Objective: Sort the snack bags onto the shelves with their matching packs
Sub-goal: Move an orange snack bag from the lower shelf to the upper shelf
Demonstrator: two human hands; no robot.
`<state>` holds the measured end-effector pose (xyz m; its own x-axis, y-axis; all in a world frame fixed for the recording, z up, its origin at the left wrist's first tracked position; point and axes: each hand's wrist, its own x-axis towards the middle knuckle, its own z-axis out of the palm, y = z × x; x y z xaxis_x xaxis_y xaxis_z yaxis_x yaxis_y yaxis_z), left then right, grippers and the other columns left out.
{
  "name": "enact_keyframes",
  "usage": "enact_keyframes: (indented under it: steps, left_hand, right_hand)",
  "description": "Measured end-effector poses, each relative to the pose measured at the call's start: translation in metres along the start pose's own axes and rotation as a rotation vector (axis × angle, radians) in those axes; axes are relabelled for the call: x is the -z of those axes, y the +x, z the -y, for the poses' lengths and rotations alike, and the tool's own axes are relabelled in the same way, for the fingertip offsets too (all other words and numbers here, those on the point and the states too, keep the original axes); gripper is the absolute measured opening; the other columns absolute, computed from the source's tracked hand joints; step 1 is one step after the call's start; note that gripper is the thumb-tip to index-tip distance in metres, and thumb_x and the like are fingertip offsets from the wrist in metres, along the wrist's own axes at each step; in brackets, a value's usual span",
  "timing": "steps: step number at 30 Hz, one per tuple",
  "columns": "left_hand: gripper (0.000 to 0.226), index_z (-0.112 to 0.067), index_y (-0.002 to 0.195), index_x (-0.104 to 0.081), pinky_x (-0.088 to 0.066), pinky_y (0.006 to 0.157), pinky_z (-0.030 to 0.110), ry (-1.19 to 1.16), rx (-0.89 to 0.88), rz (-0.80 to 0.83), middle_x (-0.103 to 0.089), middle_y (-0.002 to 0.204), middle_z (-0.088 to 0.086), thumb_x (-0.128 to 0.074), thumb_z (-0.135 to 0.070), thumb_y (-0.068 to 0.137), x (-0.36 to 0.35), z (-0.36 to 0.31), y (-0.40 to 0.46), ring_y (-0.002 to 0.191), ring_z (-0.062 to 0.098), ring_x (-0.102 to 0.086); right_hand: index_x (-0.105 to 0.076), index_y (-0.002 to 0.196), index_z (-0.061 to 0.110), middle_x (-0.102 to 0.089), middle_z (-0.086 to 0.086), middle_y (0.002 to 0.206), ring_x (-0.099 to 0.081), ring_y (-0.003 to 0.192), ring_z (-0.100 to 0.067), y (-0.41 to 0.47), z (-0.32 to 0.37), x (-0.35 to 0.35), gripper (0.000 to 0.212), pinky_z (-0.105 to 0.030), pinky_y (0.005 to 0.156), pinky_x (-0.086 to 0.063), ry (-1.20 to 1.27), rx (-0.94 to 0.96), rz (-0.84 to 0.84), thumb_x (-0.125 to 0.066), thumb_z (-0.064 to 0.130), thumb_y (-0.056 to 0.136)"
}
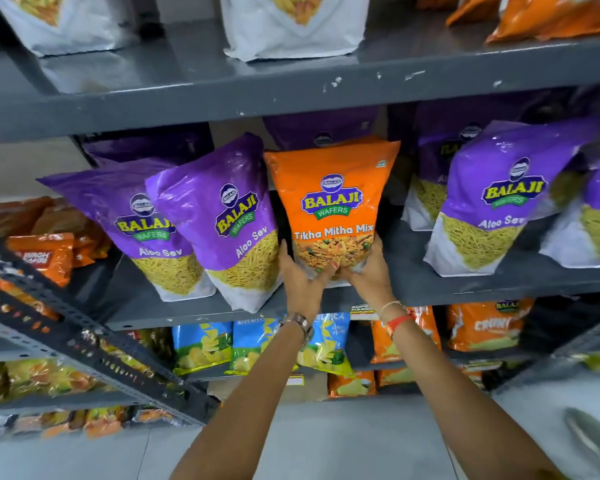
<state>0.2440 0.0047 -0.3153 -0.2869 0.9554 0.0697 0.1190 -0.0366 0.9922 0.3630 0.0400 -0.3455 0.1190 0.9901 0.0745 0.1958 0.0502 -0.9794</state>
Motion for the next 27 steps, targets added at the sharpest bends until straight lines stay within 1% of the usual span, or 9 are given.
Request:
enact_keyframes:
  steps: [4, 8, 11, 13, 15, 18, 22, 24, 27]
  left_hand:
    - [0.076, -0.003, 0.134, -0.029, -0.04, 0.095, 0.024, 0.016, 0.039, 0.045, -0.05, 0.13, 0.015, -0.072, -0.002, 0.072, -0.003, -0.003, 0.01, 0.112, 0.014, -0.047]
    - [0.062, -0.001, 0.129, -0.037, -0.035, 0.074, 0.01, 0.179, 0.022, 0.027, -0.057, 0.125, 0.017, -0.066, 0.001, 0.074, 0.004, -0.003, 0.009, 0.113, 0.026, -0.053]
    - [0.055, -0.001, 0.123, -0.043, -0.036, 0.072, 0.012, 0.208, 0.012, 0.013, -0.06, 0.114, 0.013, -0.066, 0.003, 0.073, 0.009, -0.005, -0.006, 0.101, 0.018, -0.053]
    - [0.052, -0.002, 0.119, -0.046, -0.042, 0.079, 0.022, 0.211, 0.006, -0.004, -0.061, 0.111, 0.012, -0.068, 0.001, 0.072, 0.014, -0.002, -0.017, 0.1, 0.018, -0.055]
    - [0.051, -0.002, 0.117, -0.049, -0.049, 0.082, 0.035, 0.219, -0.024, -0.033, -0.065, 0.11, 0.017, -0.071, -0.002, 0.071, 0.023, 0.0, -0.026, 0.1, 0.028, -0.06]
    - [0.048, -0.005, 0.114, -0.051, -0.054, 0.083, 0.045, 0.188, -0.102, -0.044, -0.067, 0.106, 0.013, -0.071, -0.003, 0.07, 0.041, -0.013, -0.039, 0.096, 0.028, -0.063]
    - [0.048, -0.014, 0.108, -0.056, -0.055, 0.085, 0.046, 0.044, -0.189, -0.078, -0.067, 0.1, 0.005, -0.071, 0.004, 0.067, 0.07, -0.051, -0.055, 0.095, 0.024, -0.064]
    - [0.05, -0.016, 0.109, -0.057, -0.055, 0.083, 0.042, -0.003, -0.239, -0.094, -0.068, 0.096, 0.002, -0.071, 0.005, 0.066, 0.085, -0.074, -0.062, 0.092, 0.02, -0.065]
    - [0.048, -0.014, 0.108, -0.059, -0.054, 0.079, 0.035, 0.026, -0.324, -0.124, -0.067, 0.09, -0.004, -0.073, 0.003, 0.065, 0.111, -0.118, -0.067, 0.085, 0.013, -0.064]
  right_hand:
    - [-0.046, 0.121, 0.011, -0.059, -0.009, 0.115, -0.056, 0.114, -0.025, -0.004, 0.001, 0.011, 0.068, -0.038, 0.093, -0.048, -0.08, -0.016, 0.019, -0.083, 0.016, 0.065]
    - [-0.047, 0.115, 0.005, -0.063, -0.02, 0.118, -0.058, 0.113, -0.033, -0.018, 0.003, 0.014, 0.055, -0.05, 0.093, -0.05, -0.199, 0.008, -0.026, -0.077, 0.006, 0.069]
    - [-0.047, 0.114, 0.003, -0.065, -0.022, 0.115, -0.06, 0.111, -0.037, -0.035, 0.005, 0.019, 0.056, -0.052, 0.089, -0.051, -0.254, 0.029, -0.047, -0.079, 0.009, 0.068]
    - [-0.048, 0.114, 0.003, -0.067, -0.022, 0.111, -0.062, 0.106, -0.037, -0.049, 0.007, 0.023, 0.057, -0.053, 0.085, -0.052, -0.275, 0.051, -0.046, -0.08, 0.013, 0.067]
    - [-0.049, 0.114, 0.006, -0.068, -0.021, 0.107, -0.063, 0.103, -0.036, -0.065, 0.013, 0.025, 0.057, -0.054, 0.082, -0.052, -0.283, 0.084, -0.053, -0.081, 0.017, 0.067]
    - [-0.05, 0.11, 0.01, -0.069, -0.018, 0.1, -0.065, 0.094, -0.033, -0.087, 0.031, 0.023, 0.051, -0.054, 0.077, -0.054, -0.264, 0.155, -0.088, -0.079, 0.02, 0.068]
    - [-0.054, 0.109, 0.016, -0.07, -0.009, 0.098, -0.066, 0.092, -0.027, -0.109, 0.071, 0.018, 0.05, -0.053, 0.078, -0.057, -0.195, 0.251, -0.117, -0.081, 0.021, 0.068]
    - [-0.055, 0.113, 0.017, -0.071, -0.007, 0.101, -0.067, 0.095, -0.024, -0.116, 0.094, 0.015, 0.054, -0.051, 0.079, -0.058, -0.152, 0.316, -0.12, -0.082, 0.025, 0.067]
    - [-0.056, 0.118, 0.016, -0.073, -0.008, 0.101, -0.068, 0.094, -0.024, -0.12, 0.135, 0.012, 0.067, -0.049, 0.076, -0.059, -0.119, 0.42, -0.117, -0.079, 0.045, 0.062]
